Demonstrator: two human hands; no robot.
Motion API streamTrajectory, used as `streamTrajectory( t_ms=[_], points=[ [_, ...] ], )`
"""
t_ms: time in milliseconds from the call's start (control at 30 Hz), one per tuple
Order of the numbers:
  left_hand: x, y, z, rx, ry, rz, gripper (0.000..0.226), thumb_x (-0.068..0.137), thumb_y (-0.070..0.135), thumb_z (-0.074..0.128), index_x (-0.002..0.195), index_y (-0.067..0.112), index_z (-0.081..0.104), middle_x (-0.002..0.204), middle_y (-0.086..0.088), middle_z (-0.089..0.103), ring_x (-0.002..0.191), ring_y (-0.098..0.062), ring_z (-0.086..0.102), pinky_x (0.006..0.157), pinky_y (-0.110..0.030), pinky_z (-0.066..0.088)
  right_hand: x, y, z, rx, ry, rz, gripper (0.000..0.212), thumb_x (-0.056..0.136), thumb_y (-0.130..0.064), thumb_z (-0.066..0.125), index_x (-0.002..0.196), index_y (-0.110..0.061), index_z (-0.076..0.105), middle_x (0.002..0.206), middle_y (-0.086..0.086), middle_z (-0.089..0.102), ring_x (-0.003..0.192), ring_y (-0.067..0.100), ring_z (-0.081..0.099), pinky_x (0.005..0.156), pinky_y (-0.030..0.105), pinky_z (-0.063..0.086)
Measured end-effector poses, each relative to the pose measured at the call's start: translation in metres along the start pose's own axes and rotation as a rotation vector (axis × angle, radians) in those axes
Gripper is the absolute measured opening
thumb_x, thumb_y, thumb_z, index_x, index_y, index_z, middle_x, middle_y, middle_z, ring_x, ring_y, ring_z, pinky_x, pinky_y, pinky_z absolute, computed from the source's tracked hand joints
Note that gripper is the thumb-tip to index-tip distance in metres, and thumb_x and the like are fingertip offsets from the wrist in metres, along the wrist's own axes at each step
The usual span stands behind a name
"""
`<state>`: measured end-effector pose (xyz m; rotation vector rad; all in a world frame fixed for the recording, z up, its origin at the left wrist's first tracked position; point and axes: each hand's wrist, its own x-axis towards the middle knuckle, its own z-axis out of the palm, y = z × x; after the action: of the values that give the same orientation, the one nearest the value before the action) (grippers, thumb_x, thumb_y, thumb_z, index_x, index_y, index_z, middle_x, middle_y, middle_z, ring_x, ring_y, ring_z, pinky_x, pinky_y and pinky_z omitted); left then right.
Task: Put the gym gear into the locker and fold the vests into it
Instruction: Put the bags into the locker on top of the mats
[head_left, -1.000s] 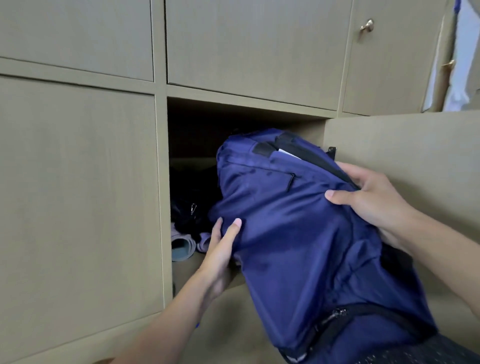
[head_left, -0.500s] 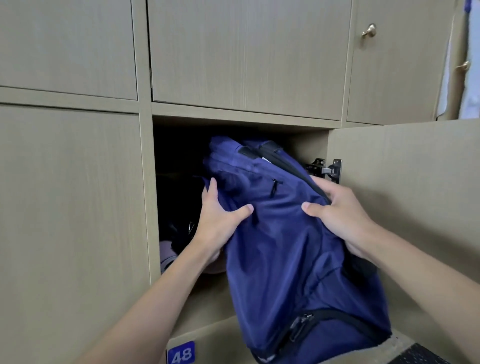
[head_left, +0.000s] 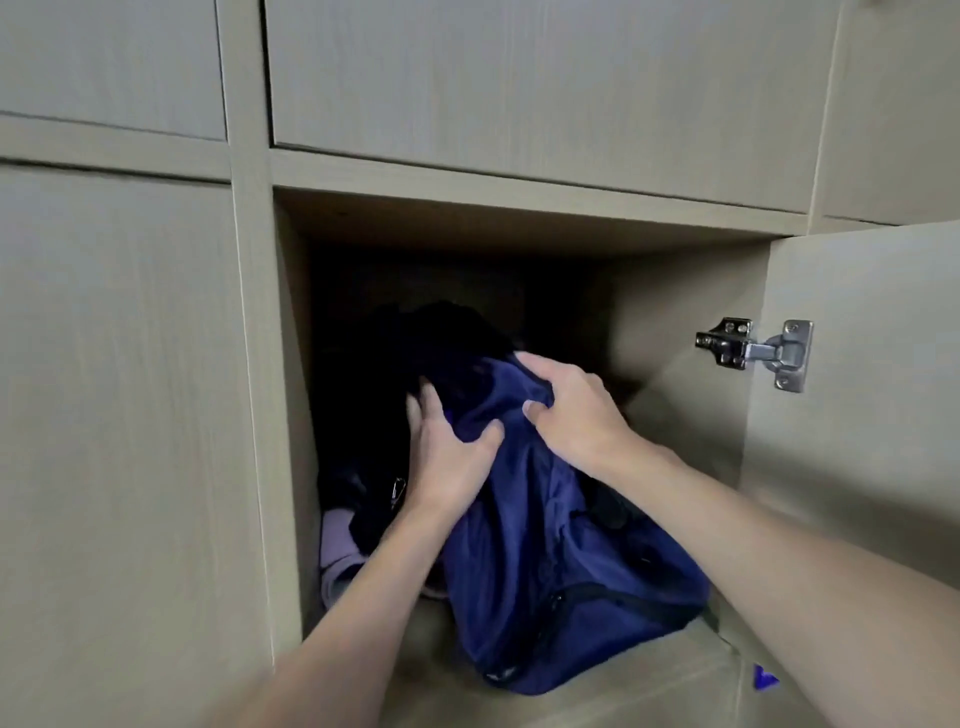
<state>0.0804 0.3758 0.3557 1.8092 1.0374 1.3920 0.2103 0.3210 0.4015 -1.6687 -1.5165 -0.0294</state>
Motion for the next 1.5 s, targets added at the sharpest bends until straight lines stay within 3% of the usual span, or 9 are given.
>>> streamTrajectory(
  t_ms=[133,333,533,833,1033,1200,1367,1433,1500],
  points=[
    [0.001,-0.024,0.001,0.003,0.055,-0.018,0.1,0.088,0.047,0.068,0.159,0.024,0.002,0.167,0.004,0.002,0.151,-0.019,0.017,0.119,-0.033,0.025,-0.004,-0.001,0.03,-0.078,-0.044,-0.129,0.059,0.097,-0.018,0.055,0.147,-0.044,0.036,0.134,0.001,0.062,0.119,0.027,0.059,0.099,0.044,0.05],
    [0.056,0.008,-0.003,-0.059,0.162,0.153,0.085,0.089,0.039,0.065,0.158,0.025,0.018,0.159,-0.002,0.032,0.141,-0.014,0.037,0.116,-0.032,0.034,0.031,-0.028,0.011,-0.127,0.248,-0.335,0.054,0.096,-0.019,0.054,0.145,-0.039,0.044,0.132,0.002,0.062,0.12,0.028,0.058,0.097,0.046,0.05],
    [0.056,-0.024,0.011,0.095,0.08,-0.11,0.088,0.094,0.027,0.061,0.159,0.02,0.003,0.164,-0.011,0.017,0.147,-0.029,0.027,0.116,-0.03,0.024,0.105,0.022,0.051,-0.21,-0.349,-0.002,0.062,0.098,-0.037,0.051,0.154,-0.035,0.026,0.153,0.008,0.042,0.135,0.031,0.045,0.111,0.037,0.038],
    [-0.006,-0.059,0.015,0.271,0.128,-0.043,0.082,0.095,0.03,0.062,0.159,0.016,0.012,0.165,-0.001,0.012,0.149,-0.022,0.017,0.117,-0.027,0.017,0.062,0.045,0.064,-0.142,-0.206,-0.086,0.052,0.094,-0.047,0.056,0.133,-0.015,0.046,0.131,0.013,0.059,0.123,0.035,0.055,0.1,0.048,0.045],
    [-0.001,-0.06,0.01,0.228,0.009,-0.004,0.092,0.092,0.029,0.065,0.159,0.018,0.003,0.167,0.006,-0.005,0.153,-0.014,0.007,0.119,-0.025,0.015,0.018,0.033,0.023,-0.365,-0.279,0.018,0.089,0.084,-0.071,0.052,0.153,-0.029,0.012,0.149,0.002,0.043,0.136,0.03,0.041,0.109,0.053,0.033],
    [-0.02,-0.06,0.012,0.076,0.064,-0.062,0.094,0.092,0.019,0.064,0.159,0.027,-0.002,0.165,0.004,0.017,0.148,-0.017,0.026,0.113,-0.018,0.021,-0.002,0.042,0.032,-0.287,-0.092,-0.034,0.037,0.092,-0.046,0.056,0.127,-0.036,0.05,0.115,-0.001,0.067,0.105,0.03,0.062,0.086,0.045,0.053],
    [-0.047,-0.065,0.014,0.143,0.195,-0.192,0.075,0.09,0.027,0.062,0.154,0.017,0.025,0.131,0.003,0.059,0.126,-0.024,0.05,0.111,-0.038,0.036,-0.001,0.045,0.041,-0.004,0.095,-0.069,0.035,0.09,-0.029,0.065,0.124,-0.035,0.06,0.101,-0.008,0.072,0.096,0.018,0.067,0.086,0.036,0.053],
    [-0.044,-0.065,0.01,0.235,0.202,-0.215,0.042,0.081,0.041,0.056,0.118,0.024,0.062,0.1,0.007,0.071,0.104,-0.028,0.059,0.102,-0.039,0.041,-0.003,0.044,0.042,0.038,0.132,-0.099,0.035,0.091,-0.026,0.066,0.126,-0.032,0.062,0.095,-0.011,0.072,0.084,0.009,0.067,0.081,0.029,0.054],
    [-0.042,-0.063,0.006,0.159,0.145,-0.199,0.019,0.076,0.038,0.056,0.077,0.02,0.061,0.071,0.006,0.069,0.078,-0.029,0.063,0.085,-0.045,0.053,-0.004,0.043,0.041,0.07,0.157,-0.13,0.035,0.092,-0.024,0.066,0.127,-0.03,0.063,0.095,-0.014,0.072,0.079,0.005,0.067,0.08,0.025,0.054]
  ],
)
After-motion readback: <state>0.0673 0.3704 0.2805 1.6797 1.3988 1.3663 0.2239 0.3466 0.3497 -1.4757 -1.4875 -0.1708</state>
